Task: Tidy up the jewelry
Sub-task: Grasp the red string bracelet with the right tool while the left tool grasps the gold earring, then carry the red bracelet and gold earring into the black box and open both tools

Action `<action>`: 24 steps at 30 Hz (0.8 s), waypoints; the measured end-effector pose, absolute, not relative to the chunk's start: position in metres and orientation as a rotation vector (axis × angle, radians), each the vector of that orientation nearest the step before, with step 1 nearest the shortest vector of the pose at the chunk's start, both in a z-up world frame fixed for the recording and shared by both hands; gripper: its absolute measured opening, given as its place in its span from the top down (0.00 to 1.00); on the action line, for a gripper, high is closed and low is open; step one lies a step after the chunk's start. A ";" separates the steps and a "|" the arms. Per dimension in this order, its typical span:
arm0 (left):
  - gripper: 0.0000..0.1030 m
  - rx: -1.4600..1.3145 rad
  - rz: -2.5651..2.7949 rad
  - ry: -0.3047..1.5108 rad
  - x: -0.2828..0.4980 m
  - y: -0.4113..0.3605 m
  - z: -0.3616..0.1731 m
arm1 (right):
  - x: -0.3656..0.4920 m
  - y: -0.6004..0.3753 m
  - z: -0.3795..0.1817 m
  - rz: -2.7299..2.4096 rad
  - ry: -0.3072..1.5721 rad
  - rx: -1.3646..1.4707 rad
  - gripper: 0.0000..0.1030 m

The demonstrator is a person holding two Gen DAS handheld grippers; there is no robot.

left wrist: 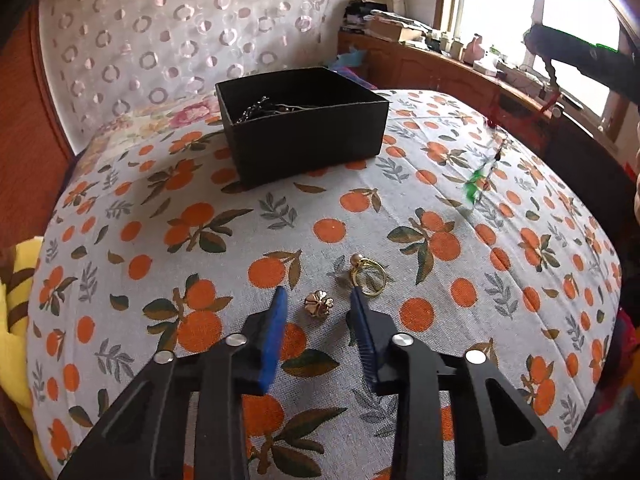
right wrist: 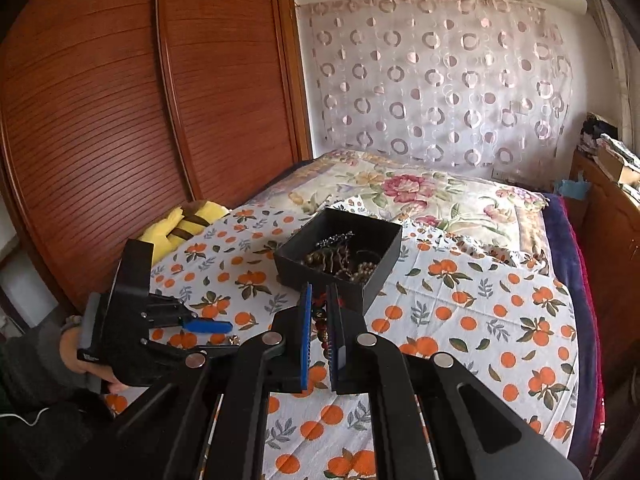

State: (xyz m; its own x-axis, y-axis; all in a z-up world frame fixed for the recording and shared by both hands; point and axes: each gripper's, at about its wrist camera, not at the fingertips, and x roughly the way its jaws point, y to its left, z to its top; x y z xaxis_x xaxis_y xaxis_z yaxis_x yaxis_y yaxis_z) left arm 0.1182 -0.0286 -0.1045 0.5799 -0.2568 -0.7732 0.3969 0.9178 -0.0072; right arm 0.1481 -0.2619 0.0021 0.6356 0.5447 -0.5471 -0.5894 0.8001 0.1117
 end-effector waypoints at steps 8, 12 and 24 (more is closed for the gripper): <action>0.87 0.197 -0.385 0.860 0.118 -0.030 -0.104 | 0.150 -0.257 -0.003 0.653 0.614 -0.087 0.92; 0.87 0.186 -0.379 0.843 0.116 -0.027 -0.101 | 0.150 -0.258 -0.004 0.650 0.619 -0.091 0.92; 0.87 0.108 -0.341 0.716 0.133 -0.013 -0.054 | 0.178 -0.248 -0.001 0.631 0.626 -0.098 0.92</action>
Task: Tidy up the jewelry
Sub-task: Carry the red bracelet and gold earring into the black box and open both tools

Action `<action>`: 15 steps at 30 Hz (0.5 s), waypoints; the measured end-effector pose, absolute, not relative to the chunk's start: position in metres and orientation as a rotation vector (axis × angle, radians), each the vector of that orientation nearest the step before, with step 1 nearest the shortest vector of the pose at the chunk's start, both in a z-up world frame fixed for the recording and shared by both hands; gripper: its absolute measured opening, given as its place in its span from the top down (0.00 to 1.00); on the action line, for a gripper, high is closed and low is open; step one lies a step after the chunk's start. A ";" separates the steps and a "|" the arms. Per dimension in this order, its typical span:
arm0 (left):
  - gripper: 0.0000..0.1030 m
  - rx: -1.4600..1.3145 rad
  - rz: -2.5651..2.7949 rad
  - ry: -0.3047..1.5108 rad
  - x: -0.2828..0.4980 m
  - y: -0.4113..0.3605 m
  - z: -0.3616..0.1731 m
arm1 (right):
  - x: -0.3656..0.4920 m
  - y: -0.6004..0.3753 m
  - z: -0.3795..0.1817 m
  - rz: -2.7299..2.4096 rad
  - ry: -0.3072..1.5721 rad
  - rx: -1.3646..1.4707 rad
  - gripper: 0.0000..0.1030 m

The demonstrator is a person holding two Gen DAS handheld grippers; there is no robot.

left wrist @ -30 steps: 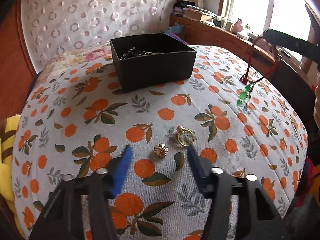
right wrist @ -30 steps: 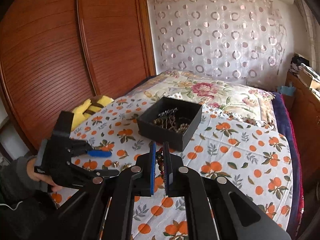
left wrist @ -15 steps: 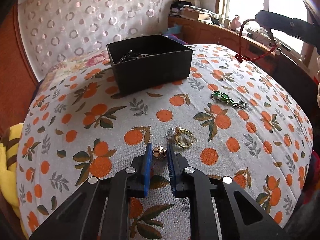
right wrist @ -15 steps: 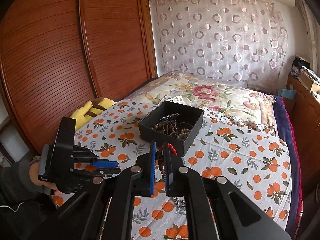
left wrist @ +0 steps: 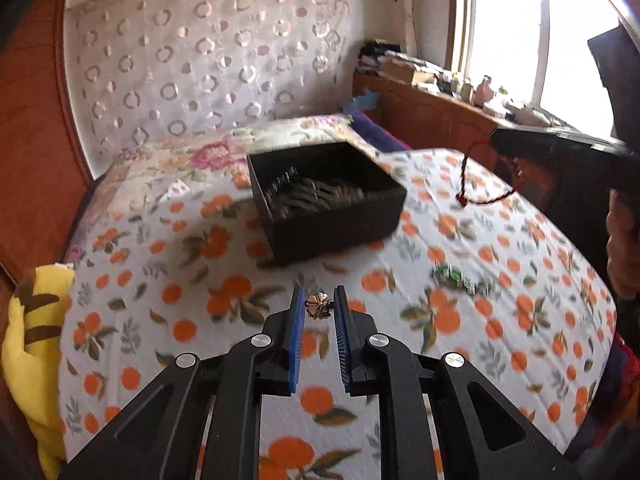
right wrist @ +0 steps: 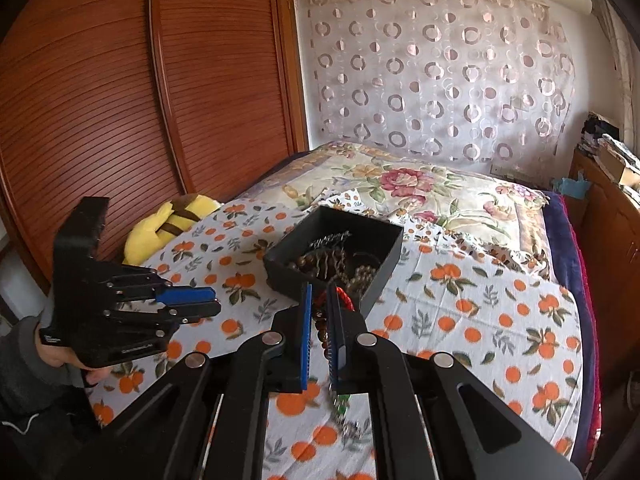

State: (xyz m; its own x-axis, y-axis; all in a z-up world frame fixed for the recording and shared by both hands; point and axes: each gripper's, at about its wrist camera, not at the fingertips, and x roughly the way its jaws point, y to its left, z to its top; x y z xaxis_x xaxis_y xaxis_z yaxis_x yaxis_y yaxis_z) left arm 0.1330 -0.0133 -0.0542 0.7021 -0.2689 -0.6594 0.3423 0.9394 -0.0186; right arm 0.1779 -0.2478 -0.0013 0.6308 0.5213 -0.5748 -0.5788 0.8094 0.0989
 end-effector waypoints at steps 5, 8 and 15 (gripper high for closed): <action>0.87 0.081 -0.329 0.676 0.150 -0.015 -0.042 | 0.206 -0.234 0.008 0.642 0.626 -0.076 0.92; 0.87 0.071 -0.322 0.662 0.160 -0.016 -0.038 | 0.225 -0.226 0.010 0.658 0.640 -0.045 0.92; 0.87 0.043 -0.304 0.658 0.183 -0.012 -0.036 | 0.263 -0.207 -0.005 0.655 0.702 -0.015 0.92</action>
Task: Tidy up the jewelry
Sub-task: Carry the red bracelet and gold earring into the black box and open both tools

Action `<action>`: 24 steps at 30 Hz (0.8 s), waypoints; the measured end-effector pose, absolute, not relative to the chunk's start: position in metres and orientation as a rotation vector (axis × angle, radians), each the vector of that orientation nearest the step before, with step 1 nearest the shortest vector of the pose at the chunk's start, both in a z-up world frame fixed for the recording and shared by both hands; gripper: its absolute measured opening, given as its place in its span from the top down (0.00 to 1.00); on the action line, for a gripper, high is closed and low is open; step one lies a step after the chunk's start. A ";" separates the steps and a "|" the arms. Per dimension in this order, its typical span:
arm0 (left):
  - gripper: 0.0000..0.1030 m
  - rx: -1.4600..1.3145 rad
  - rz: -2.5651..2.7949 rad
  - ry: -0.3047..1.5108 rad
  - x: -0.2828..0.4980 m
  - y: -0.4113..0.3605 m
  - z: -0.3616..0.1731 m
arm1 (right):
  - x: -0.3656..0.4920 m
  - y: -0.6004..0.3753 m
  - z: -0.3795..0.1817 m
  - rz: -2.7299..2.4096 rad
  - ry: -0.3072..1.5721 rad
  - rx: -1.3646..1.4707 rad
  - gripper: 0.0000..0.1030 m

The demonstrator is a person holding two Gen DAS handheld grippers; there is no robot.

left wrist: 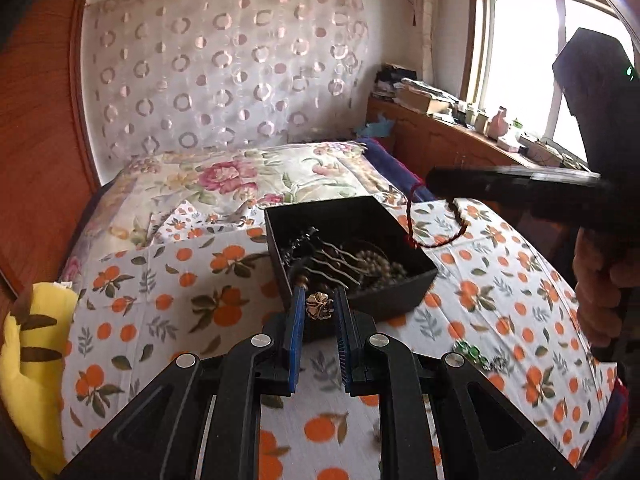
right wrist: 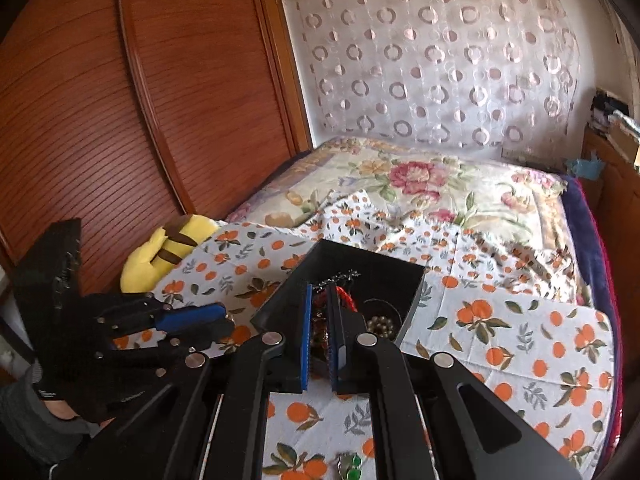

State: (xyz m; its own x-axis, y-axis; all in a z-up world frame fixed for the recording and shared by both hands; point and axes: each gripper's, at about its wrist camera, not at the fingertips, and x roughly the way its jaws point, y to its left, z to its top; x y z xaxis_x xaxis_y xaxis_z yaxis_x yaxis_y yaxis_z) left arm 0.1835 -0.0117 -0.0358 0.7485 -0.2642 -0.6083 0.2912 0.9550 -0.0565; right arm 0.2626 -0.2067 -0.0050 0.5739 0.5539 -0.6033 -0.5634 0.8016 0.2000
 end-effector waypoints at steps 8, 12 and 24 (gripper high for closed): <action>0.87 0.017 -0.302 0.669 0.206 -0.012 -0.035 | 0.276 -0.206 -0.022 0.602 0.751 -0.036 0.83; 0.87 0.014 -0.306 0.667 0.213 -0.016 -0.032 | 0.275 -0.214 -0.022 0.591 0.748 -0.037 0.70; 0.71 0.028 -0.309 0.668 0.228 -0.032 -0.028 | 0.260 -0.242 -0.030 0.542 0.738 -0.061 0.70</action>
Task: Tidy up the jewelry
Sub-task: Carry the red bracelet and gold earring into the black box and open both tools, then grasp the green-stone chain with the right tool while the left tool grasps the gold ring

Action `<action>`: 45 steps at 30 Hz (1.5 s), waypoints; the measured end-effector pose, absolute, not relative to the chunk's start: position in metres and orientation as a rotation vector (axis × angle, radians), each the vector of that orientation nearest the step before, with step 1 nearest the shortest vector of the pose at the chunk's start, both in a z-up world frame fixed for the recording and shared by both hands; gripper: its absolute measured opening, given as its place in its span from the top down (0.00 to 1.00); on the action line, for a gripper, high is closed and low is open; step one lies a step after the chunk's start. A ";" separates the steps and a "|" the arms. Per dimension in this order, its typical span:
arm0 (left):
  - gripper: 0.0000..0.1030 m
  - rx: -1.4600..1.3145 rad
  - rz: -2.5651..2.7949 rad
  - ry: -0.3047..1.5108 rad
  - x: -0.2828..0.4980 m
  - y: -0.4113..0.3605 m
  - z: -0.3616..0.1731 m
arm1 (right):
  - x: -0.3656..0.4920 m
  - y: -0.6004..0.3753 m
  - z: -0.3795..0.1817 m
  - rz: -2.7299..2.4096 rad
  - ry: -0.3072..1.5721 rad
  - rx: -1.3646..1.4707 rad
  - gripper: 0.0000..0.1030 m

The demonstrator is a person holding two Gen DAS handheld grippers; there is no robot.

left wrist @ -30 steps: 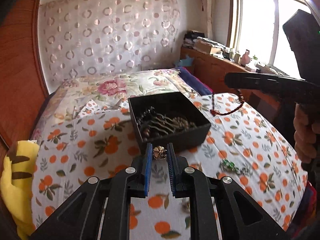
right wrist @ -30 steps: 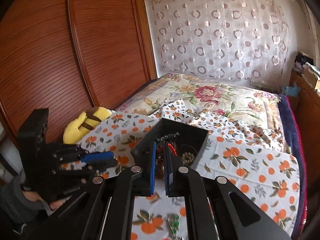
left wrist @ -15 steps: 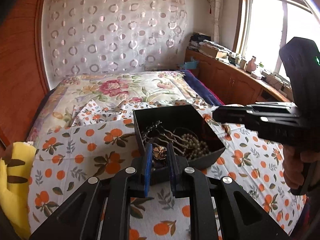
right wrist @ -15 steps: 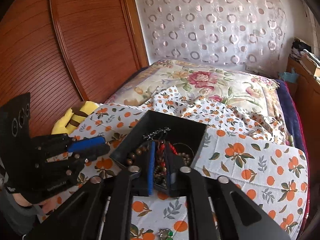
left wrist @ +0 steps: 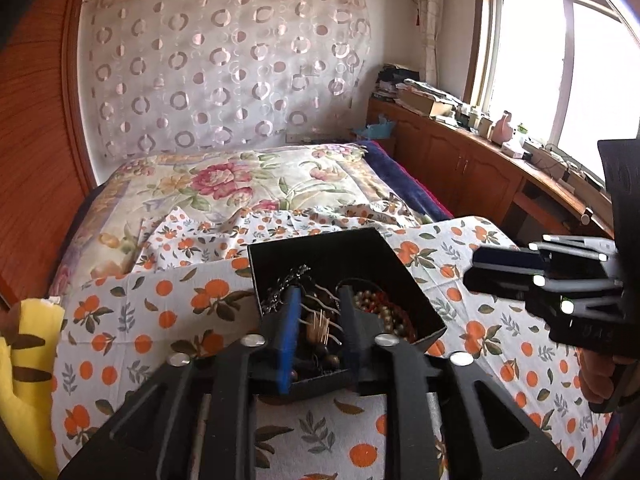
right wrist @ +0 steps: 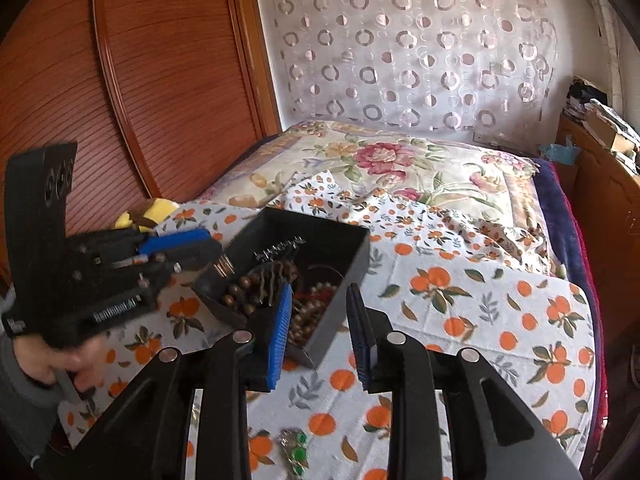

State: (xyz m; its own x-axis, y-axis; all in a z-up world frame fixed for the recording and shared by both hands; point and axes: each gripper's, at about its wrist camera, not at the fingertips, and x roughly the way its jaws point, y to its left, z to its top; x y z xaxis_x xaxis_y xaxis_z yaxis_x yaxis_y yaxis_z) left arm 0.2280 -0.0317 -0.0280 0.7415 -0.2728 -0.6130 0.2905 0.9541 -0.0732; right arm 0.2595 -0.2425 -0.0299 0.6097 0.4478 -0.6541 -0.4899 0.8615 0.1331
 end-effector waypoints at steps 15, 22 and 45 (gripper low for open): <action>0.61 0.071 -0.344 0.686 0.181 -0.022 -0.033 | 0.207 -0.253 -0.066 0.559 0.779 -0.144 0.70; 0.60 0.123 -0.377 0.738 0.149 -0.026 -0.054 | 0.192 -0.244 -0.092 0.575 0.841 -0.203 0.70; 0.60 0.174 -0.432 0.871 0.125 -0.056 -0.107 | 0.186 -0.232 -0.116 0.578 0.903 -0.293 0.86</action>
State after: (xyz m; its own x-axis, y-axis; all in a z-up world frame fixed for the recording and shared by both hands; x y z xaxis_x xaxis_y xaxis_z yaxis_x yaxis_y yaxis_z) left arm 0.1248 -0.0564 -0.1073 0.5650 -0.2950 -0.7705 0.4346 0.9002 -0.0260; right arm 0.1862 -0.2318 -0.1161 0.4824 0.3468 -0.8044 -0.5849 0.8111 -0.0012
